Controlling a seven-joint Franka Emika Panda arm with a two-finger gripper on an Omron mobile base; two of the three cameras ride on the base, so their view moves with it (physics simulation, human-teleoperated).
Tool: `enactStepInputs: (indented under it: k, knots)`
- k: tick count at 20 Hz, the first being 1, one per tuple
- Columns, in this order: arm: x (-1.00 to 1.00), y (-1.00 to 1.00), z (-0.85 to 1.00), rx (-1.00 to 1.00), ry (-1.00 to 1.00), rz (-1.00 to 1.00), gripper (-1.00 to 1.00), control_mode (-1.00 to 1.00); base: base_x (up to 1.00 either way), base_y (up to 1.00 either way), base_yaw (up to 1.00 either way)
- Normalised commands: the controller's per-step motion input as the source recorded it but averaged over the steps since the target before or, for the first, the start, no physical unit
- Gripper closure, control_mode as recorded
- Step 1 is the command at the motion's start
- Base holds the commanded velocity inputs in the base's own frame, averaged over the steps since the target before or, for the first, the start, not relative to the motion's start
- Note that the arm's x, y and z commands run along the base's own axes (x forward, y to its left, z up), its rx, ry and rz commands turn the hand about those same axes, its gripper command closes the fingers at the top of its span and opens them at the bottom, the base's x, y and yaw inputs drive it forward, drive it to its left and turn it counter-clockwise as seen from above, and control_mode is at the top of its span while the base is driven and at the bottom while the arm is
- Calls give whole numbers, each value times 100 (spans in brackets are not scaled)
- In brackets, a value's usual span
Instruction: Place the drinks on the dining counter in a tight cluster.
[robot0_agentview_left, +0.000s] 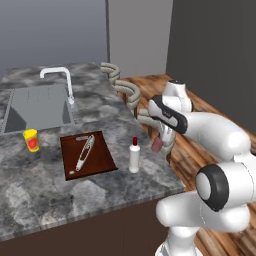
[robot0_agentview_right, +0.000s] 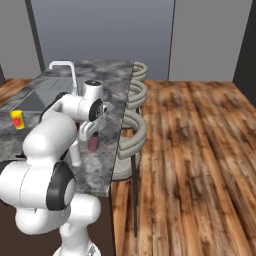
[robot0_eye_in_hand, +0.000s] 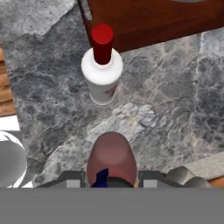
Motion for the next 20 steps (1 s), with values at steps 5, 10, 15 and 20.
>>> enactStepInputs:
  k: [5, 10, 15, 20]
  knots:
    - [1, 4, -24, -1, 0, 12, 100, -100, 0, 0, 0]
    - [0, 2, -26, 0, -1, 14, 100, -100, 0, 0, 0]
    - [0, 9, -30, -3, -1, 9, 100, -100, 0, 0, 0]
    - [0, 6, -24, -4, -2, 8, 100, -100, 0, 0, 0]
